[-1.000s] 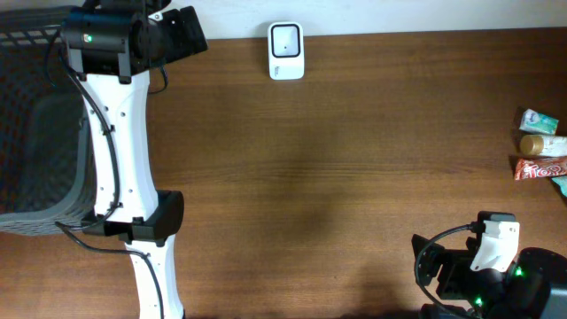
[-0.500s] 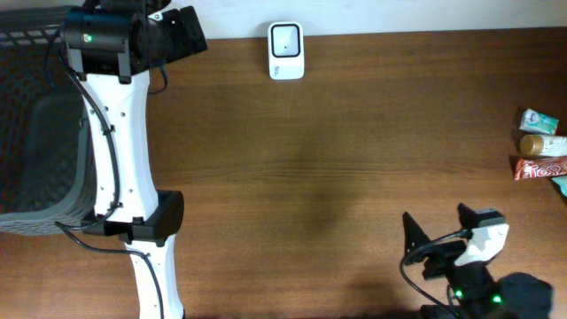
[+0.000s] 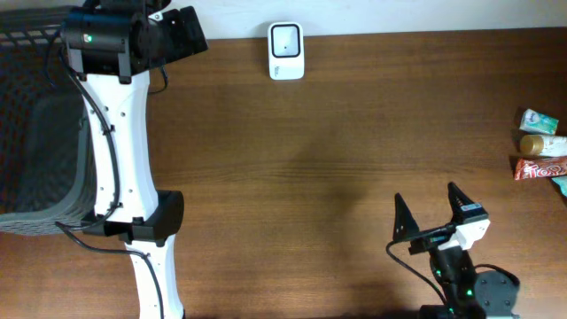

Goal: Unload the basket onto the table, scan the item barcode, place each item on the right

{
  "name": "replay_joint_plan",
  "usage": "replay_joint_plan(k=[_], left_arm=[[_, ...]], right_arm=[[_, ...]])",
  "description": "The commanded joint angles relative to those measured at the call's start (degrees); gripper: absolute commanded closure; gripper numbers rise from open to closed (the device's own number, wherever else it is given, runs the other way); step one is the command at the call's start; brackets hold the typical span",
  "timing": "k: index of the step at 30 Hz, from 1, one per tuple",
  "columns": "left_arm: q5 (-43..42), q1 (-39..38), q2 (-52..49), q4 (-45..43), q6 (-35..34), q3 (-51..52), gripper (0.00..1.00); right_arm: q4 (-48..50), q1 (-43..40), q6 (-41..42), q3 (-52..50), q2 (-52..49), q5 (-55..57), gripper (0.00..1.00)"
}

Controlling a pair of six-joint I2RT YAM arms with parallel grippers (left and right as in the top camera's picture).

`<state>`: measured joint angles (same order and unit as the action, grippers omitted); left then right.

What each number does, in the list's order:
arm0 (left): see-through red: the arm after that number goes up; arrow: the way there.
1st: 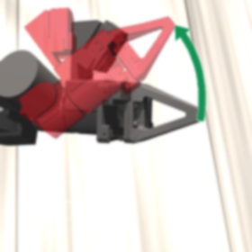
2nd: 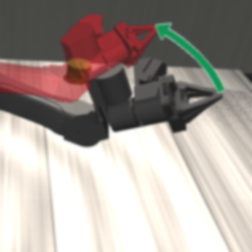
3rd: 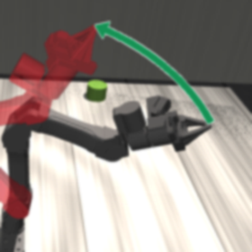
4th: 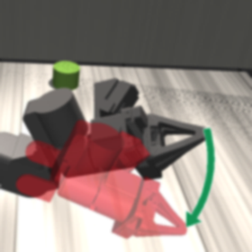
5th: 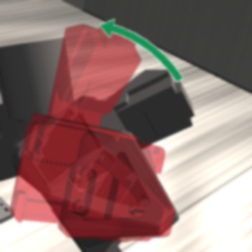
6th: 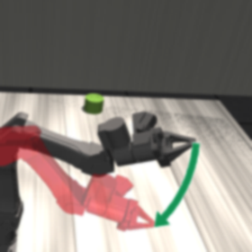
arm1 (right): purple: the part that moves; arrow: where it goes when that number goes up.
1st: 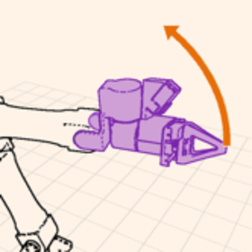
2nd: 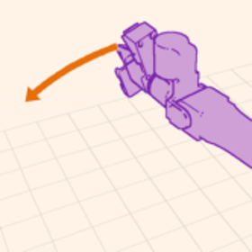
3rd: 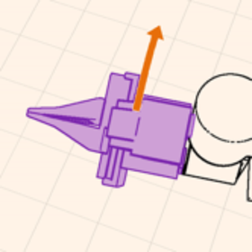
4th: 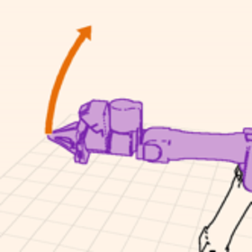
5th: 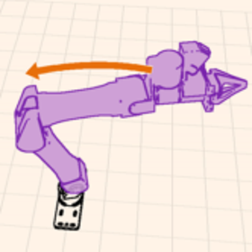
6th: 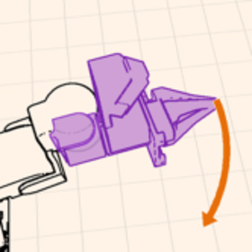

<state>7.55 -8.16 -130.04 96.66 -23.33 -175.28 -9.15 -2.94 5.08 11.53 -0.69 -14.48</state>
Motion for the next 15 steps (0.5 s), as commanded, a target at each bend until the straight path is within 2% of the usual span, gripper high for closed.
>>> replay_joint_plan(k=[1, 6, 12, 15], left_arm=[[0.39, 0.09, -0.24, 0.04, 0.7, -0.11, 0.01], [0.39, 0.09, -0.24, 0.04, 0.68, -0.11, 0.01], [0.39, 0.09, -0.24, 0.04, 0.7, -0.11, 0.01], [0.39, 0.09, -0.24, 0.04, 0.7, -0.11, 0.01]], right_arm=[[5.64, 1.25, -0.42, -5.22, 0.48, 1.07, 0.01], [15.47, 1.92, -0.39, -11.21, 0.5, 3.37, 0.01], [14.88, 1.86, -0.44, -11.21, 0.5, 7.48, 0.01], [9.46, 1.86, -0.39, -11.21, 0.5, 7.45, 0.01]])
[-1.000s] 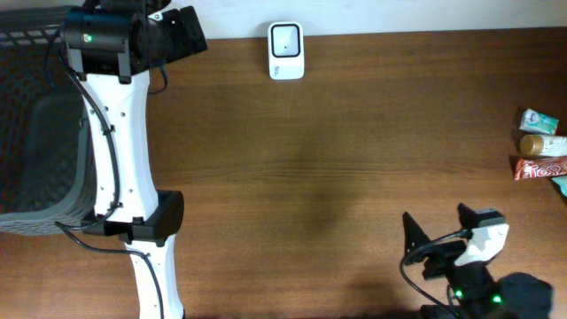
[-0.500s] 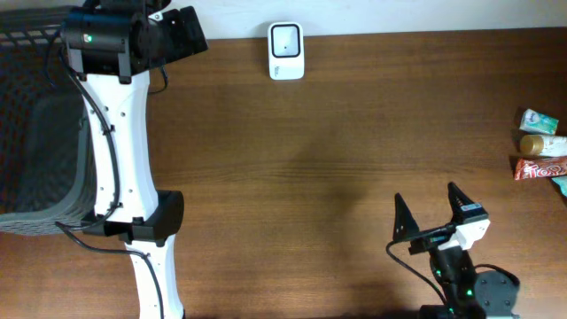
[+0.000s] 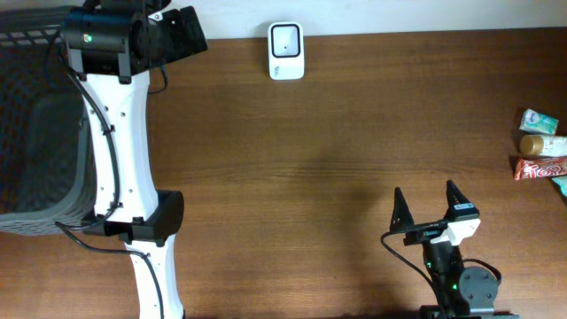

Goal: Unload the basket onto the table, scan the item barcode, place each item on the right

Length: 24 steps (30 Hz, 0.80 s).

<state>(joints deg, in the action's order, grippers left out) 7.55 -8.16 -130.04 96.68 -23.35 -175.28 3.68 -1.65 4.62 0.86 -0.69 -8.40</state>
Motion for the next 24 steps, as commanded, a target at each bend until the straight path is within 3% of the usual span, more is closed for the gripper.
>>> replay_joint_plan(k=[1, 24], left_arm=[[0.39, 0.09, -0.24, 0.02, 0.72, -0.11, 0.01], [0.39, 0.09, -0.24, 0.02, 0.72, -0.11, 0.01]], right_arm=[[-5.18, 0.5, 0.07, -0.55, 0.5, 1.38, 0.01], [-7.82, 0.52, -5.9, -0.55, 0.5, 2.89, 0.01]])
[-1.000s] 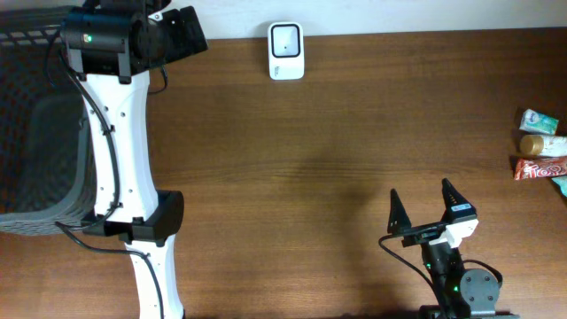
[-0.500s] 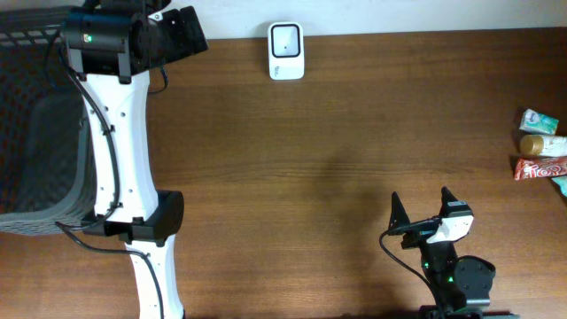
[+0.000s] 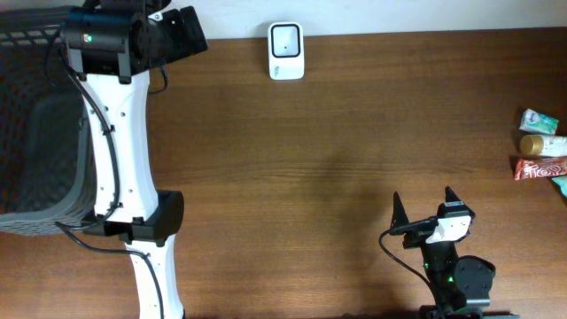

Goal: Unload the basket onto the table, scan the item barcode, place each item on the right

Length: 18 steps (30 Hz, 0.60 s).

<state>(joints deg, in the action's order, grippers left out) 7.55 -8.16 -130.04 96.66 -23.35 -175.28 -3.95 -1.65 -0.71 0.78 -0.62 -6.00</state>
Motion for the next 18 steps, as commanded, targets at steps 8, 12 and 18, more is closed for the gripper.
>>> replay_joint_plan(k=[8, 12, 18], left_arm=[[0.39, 0.09, -0.24, 0.04, 0.72, -0.11, 0.01], [0.39, 0.09, -0.24, 0.04, 0.72, -0.11, 0.01], [2.89, 0.09, -0.24, 0.04, 0.92, -0.11, 0.01]], right_arm=[[-0.17, 0.52, -0.57, -0.46, 0.42, 0.48, 0.01], [-0.17, 0.52, -0.57, -0.46, 0.42, 0.48, 0.01], [-0.17, 0.52, -0.57, -0.46, 0.42, 0.48, 0.01]])
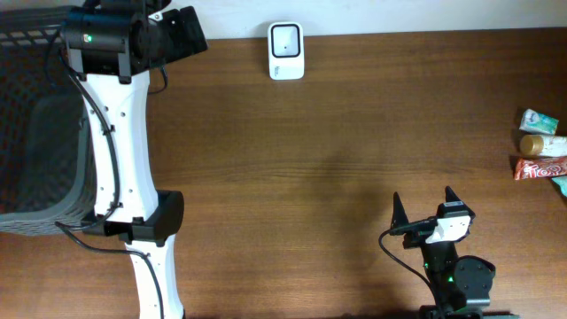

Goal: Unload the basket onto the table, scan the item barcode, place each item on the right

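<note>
The white barcode scanner [286, 50] stands at the table's back edge, its window facing up. Several grocery items lie at the far right edge: a pale tube [541, 120], a small brown-capped bottle [532, 143] and a red snack bar [540, 167]. My right gripper [423, 204] sits low near the front edge, open and empty, well to the left of those items. My left gripper [182, 34] is at the back left, beside the basket; its fingers are too dark to make out.
A dark mesh basket [35, 133] fills the left side. The white left arm [120, 151] runs from the front edge up to the back left corner. The wooden tabletop [337, 151] lies between scanner and right arm.
My right gripper stood open near the front right. By the following moments it had shifted slightly left, with the arm folded closer over its base, and it has stayed there, open and empty. The left arm, scanner and items have not moved.
</note>
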{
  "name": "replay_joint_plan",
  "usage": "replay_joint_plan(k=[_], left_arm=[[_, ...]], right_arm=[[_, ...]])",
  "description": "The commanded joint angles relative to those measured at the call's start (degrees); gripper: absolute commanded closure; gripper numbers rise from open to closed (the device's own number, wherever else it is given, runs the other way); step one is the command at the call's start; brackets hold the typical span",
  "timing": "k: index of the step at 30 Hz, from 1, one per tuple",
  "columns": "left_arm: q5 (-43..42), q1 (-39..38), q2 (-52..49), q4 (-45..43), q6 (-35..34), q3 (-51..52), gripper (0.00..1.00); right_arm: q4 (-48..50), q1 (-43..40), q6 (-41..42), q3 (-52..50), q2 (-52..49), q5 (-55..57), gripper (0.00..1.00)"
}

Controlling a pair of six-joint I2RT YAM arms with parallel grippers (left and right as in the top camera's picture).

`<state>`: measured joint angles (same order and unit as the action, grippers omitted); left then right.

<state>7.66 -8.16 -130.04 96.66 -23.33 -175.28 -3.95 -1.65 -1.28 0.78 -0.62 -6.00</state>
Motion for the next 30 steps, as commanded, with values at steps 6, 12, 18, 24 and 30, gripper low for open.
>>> replay_joint_plan(k=[6, 12, 18, 24, 30], left_arm=[[2.86, 0.09, -0.24, 0.04, 0.92, -0.11, 0.01], [0.2, -0.46, 0.5, 0.07, 0.92, -0.02, 0.01], [5.92, -0.44, 14.03, -1.55, 0.87, 19.65, 0.01], [5.9, -0.44, 34.4, -18.95, 1.16, 50.56, 0.01], [4.31, -0.46, 54.12, -37.4, 6.54, 82.47, 0.01]], right_arm=[[-0.17, 0.52, 0.0, -0.46, 0.42, 0.48, 0.01], [-0.17, 0.52, 0.02, -0.46, 0.42, 0.48, 0.01], [-0.17, 0.52, 0.0, -0.46, 0.42, 0.48, 0.01], [-0.17, 0.52, 0.0, -0.46, 0.42, 0.48, 0.01], [-0.17, 0.52, 0.02, -0.46, 0.42, 0.48, 0.01]])
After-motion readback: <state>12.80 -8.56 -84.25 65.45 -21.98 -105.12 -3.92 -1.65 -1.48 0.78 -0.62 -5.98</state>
